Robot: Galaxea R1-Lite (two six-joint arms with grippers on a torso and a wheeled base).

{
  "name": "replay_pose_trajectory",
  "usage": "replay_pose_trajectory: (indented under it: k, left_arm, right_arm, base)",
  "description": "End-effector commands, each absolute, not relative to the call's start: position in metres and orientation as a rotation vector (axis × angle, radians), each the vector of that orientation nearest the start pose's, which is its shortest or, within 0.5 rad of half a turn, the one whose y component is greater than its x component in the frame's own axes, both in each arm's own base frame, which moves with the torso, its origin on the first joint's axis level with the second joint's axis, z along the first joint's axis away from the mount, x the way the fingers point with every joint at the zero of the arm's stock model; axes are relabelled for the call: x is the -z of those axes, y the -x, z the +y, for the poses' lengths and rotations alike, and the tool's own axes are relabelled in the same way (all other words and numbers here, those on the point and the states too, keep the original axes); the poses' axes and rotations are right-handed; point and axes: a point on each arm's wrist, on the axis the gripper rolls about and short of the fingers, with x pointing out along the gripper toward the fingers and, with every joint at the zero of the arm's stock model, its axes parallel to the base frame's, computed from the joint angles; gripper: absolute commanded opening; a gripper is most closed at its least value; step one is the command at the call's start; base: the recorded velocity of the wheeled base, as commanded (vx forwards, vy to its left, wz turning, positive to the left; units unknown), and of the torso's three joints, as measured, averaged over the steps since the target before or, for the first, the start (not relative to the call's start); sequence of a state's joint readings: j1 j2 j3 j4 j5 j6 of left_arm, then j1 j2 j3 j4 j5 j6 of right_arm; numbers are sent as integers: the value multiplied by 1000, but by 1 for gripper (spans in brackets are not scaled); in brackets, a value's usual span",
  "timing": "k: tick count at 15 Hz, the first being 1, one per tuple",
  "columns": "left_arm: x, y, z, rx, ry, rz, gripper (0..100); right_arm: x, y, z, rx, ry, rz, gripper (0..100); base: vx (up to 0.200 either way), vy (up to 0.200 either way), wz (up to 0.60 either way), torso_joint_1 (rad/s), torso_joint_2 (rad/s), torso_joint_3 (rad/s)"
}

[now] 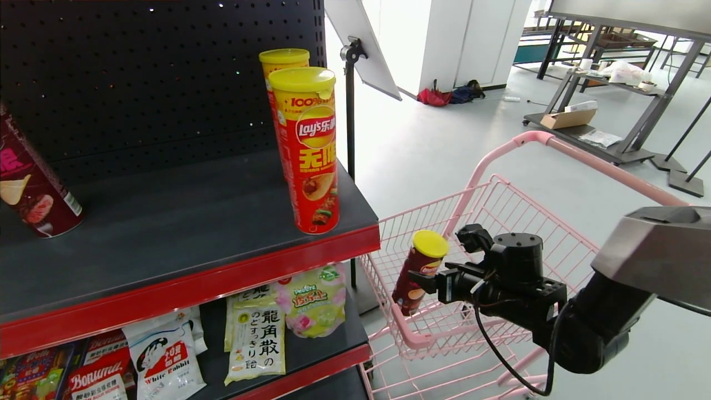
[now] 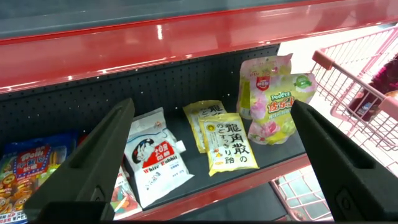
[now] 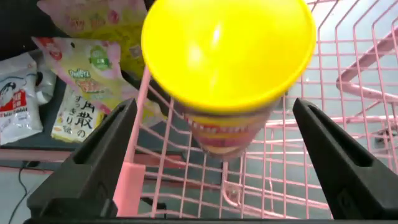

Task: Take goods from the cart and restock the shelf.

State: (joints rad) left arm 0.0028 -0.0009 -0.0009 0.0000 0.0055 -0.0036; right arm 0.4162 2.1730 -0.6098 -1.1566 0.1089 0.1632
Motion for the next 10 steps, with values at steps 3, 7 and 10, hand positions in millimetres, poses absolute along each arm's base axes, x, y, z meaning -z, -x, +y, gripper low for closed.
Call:
replay_pose_trajectory:
  k: [3,7,10]
  left_arm:
    - [-76,23,0,-9,3,-2,100]
    - [-76,23,0,-9,3,-2,100]
    - [-75,23,0,-9,2,0,100]
  right_arm:
    - [-15,-328,148,-484,-97,421,100]
    - [-10,-336,151,-477,-104,411,100]
    - [-6,-345,153,-469,-105,397,100]
  base:
    - [0,0,0,0,0,0]
    - [0,0,0,0,0,0]
    - [0,0,0,0,0,0]
